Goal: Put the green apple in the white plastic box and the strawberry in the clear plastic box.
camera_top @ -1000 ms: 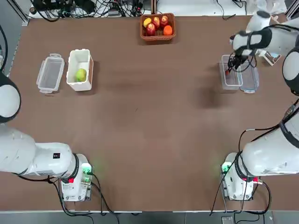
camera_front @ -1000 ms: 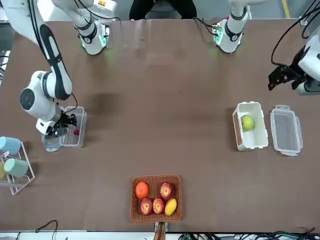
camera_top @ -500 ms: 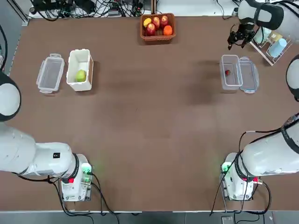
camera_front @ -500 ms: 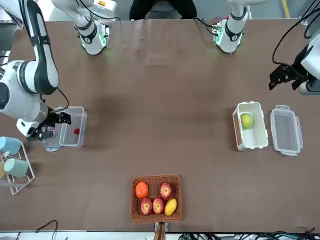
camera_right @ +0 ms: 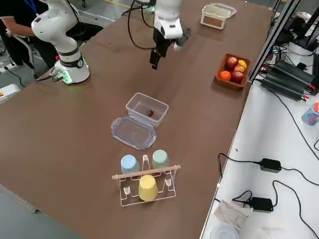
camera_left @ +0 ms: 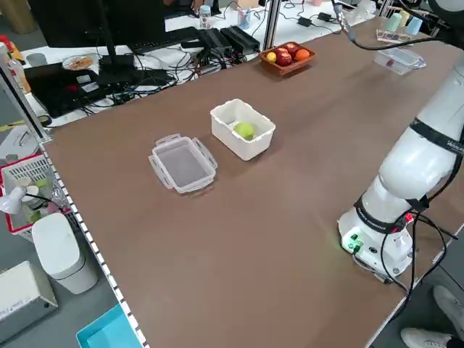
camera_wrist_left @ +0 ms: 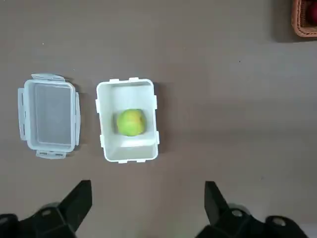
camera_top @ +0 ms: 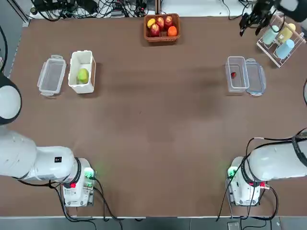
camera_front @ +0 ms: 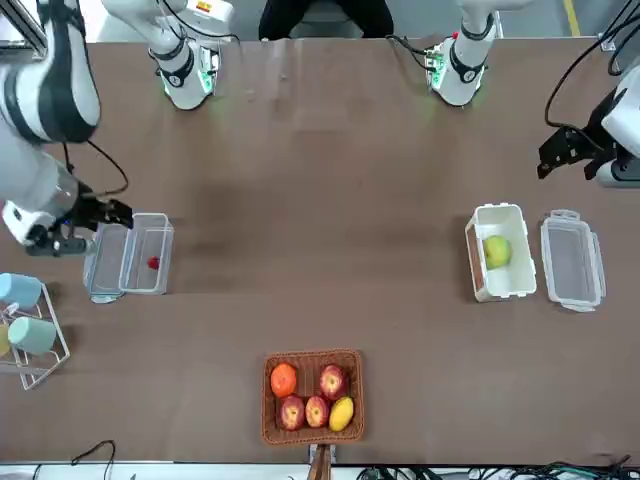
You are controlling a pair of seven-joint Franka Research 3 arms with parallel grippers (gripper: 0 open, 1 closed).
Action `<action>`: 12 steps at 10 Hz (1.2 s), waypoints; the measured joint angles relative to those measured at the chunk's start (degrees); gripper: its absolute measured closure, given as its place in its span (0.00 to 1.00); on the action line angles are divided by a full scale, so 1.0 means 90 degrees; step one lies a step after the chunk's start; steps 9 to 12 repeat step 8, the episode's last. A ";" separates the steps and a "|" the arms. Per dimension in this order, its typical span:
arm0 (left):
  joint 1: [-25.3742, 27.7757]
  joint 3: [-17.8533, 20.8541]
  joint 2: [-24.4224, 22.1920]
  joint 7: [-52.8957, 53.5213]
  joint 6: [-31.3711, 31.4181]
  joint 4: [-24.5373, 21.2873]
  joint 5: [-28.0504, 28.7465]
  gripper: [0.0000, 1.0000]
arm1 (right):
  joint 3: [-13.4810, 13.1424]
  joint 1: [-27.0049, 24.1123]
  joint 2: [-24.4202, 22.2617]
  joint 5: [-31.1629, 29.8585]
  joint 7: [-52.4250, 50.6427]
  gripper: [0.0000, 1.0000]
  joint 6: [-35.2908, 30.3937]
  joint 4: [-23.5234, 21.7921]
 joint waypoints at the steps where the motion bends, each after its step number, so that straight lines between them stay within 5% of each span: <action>1: -0.0003 -0.0002 0.0000 0.0000 -0.0001 0.0000 0.0000 0.00 | -0.0005 0.0017 -0.0201 0.0000 0.0034 0.00 -0.0553 0.0424; 3: -0.0005 -0.0005 0.0000 0.0002 -0.0001 0.0000 0.0000 0.00 | -0.0006 0.0084 -0.0303 0.0000 0.0198 0.00 -0.1050 0.1040; 12: -0.0022 -0.0006 0.0020 0.0002 -0.0001 -0.0001 0.0000 0.00 | -0.0009 0.0127 -0.0169 -0.0001 0.0266 0.00 -0.0957 0.1069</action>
